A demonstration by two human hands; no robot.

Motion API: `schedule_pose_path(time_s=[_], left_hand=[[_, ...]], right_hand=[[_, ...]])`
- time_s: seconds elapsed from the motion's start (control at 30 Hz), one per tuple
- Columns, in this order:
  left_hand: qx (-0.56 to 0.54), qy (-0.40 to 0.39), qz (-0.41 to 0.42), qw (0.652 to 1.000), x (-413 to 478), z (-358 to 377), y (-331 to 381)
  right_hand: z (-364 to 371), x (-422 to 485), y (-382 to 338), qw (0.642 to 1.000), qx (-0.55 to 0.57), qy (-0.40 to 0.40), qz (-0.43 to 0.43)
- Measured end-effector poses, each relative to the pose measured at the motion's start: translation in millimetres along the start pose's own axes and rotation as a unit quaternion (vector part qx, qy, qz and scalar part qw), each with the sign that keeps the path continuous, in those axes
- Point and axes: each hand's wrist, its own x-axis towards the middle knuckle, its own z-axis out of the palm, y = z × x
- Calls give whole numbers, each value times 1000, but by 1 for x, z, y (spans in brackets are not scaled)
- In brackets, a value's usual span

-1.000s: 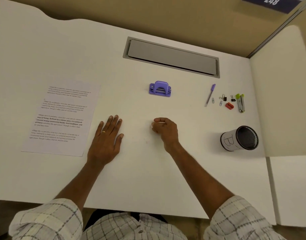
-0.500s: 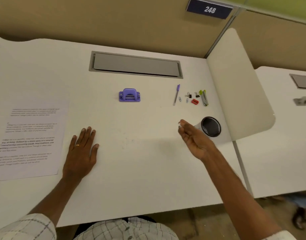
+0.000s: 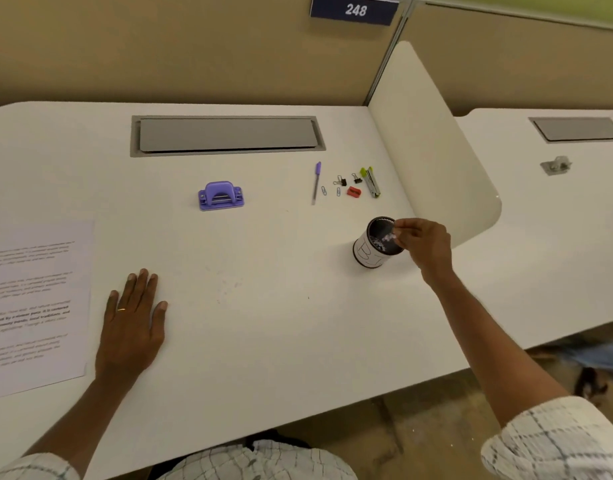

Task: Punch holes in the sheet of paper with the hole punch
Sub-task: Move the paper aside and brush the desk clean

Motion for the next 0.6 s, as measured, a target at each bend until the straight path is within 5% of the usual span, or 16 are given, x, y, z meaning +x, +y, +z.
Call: schedule_pose_path(time_s=[0.2,0.6], left_hand=[[-2,-1,0,1000,1,0,0],[-11,-3,-1,1000,-1,-6,4]], right_hand=[[10,2,-1,983,-153,29,-93],[16,1,7,973,-186,0,-134]])
